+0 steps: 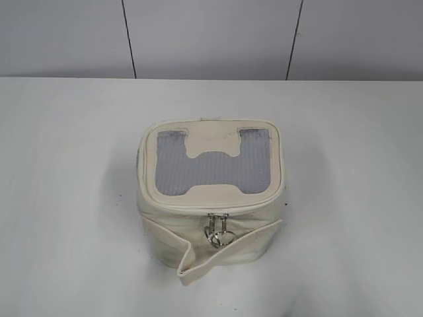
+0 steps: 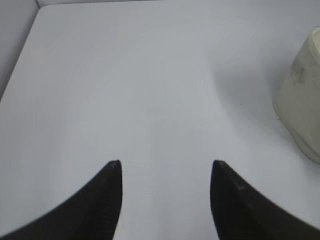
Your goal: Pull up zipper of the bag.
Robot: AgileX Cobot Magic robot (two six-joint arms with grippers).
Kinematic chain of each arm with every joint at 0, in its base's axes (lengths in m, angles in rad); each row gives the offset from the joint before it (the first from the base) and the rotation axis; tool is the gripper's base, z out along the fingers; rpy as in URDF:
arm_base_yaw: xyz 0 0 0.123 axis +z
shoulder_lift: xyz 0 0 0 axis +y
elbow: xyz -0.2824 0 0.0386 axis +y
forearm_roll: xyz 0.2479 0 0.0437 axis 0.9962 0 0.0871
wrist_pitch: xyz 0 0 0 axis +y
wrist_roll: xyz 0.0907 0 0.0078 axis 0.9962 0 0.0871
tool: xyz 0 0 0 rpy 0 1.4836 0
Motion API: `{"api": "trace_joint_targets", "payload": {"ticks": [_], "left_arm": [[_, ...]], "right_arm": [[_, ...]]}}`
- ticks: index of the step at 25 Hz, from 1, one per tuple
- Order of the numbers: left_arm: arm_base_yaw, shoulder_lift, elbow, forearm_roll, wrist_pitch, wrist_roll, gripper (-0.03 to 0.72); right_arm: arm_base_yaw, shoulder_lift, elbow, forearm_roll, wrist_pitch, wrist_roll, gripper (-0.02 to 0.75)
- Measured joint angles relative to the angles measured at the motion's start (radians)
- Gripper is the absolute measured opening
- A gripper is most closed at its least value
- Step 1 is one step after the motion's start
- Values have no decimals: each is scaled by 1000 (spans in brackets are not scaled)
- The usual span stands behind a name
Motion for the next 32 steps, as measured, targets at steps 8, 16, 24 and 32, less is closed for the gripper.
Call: {"api": "trace_joint_targets", "payload": {"ticks": [8, 16, 24, 32], "left_arm": [[85, -121, 0, -3, 1, 0, 432], [82, -126, 0, -3, 1, 0, 432], [82, -126, 0, -3, 1, 0, 432], [82, -126, 0, -3, 1, 0, 432]], "right_arm": [[-1, -6, 0, 0, 0, 0, 588], [-24, -7, 0, 1, 0, 0, 587], [-24, -7, 0, 1, 0, 0, 587], [-24, -7, 0, 1, 0, 0, 587]]}}
